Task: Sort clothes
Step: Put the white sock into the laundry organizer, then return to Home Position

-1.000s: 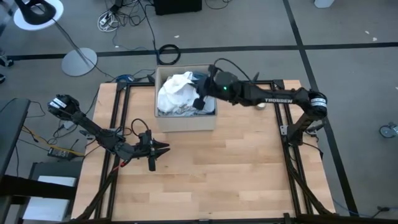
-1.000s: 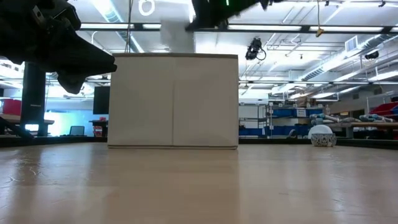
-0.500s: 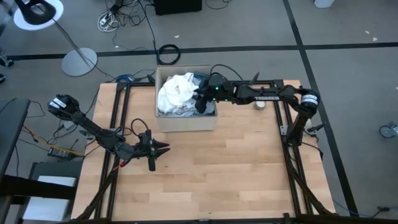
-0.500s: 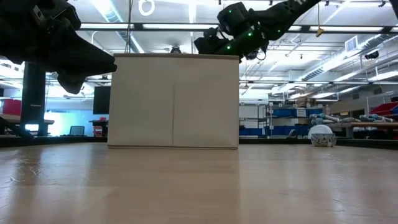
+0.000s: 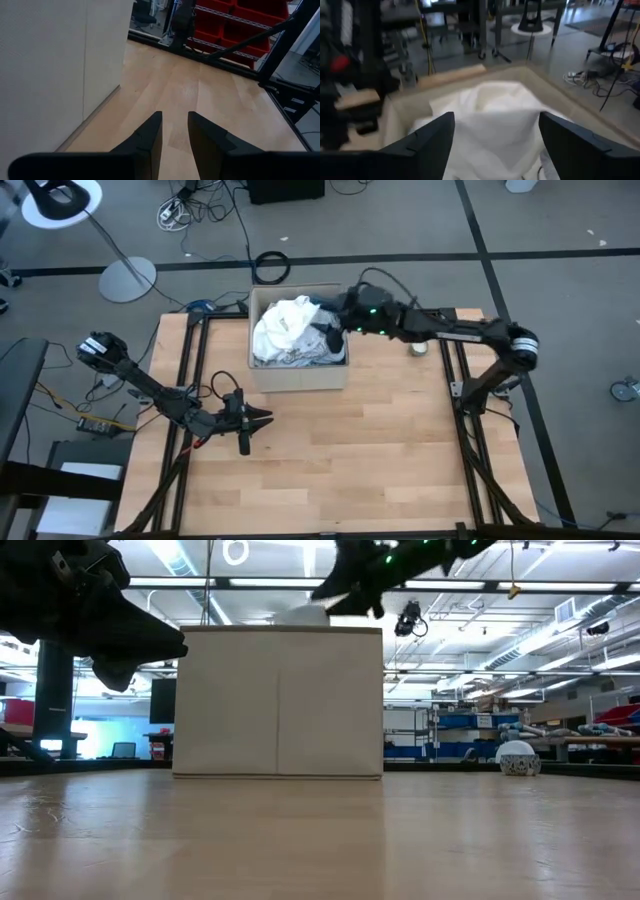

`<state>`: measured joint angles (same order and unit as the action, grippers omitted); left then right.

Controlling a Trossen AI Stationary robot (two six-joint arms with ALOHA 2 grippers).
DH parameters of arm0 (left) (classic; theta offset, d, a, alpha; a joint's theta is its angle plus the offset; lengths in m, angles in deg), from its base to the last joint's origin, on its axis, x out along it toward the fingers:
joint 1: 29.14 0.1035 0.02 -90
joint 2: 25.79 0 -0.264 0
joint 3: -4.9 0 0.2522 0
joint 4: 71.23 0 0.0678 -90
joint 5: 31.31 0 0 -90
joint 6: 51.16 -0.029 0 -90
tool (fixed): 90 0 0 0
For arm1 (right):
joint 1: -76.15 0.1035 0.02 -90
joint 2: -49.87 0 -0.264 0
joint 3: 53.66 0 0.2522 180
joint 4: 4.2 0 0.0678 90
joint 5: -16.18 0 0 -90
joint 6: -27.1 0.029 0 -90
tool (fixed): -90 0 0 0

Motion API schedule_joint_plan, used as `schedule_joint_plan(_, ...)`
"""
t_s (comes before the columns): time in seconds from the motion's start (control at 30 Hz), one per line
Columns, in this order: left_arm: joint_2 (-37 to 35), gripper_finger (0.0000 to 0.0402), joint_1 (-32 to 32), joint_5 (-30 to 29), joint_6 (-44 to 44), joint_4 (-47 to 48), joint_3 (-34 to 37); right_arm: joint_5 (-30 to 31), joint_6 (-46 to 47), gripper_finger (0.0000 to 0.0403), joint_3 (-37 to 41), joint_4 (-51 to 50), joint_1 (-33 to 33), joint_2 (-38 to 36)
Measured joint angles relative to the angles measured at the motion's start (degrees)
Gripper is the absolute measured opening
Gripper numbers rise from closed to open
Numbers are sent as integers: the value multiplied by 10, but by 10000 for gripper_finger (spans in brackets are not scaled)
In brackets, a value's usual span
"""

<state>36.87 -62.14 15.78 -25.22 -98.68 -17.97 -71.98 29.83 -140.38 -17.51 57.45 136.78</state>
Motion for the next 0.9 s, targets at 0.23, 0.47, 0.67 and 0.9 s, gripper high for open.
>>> schedule_joint_plan(0.23,0,99,0,0,-87,1,0,-2,11,289,0,-88,14,-111)
schedule_joint_plan(0.47,-1,99,0,3,-166,-33,0,-1,13,291,9,-303,36,-208)
schedule_joint_plan(0.67,-5,99,55,74,-182,-47,6,-1,16,288,78,-341,66,-275)
schedule_joint_plan(0.9,-11,99,172,233,-149,-163,86,-1,57,291,184,-315,88,-323)
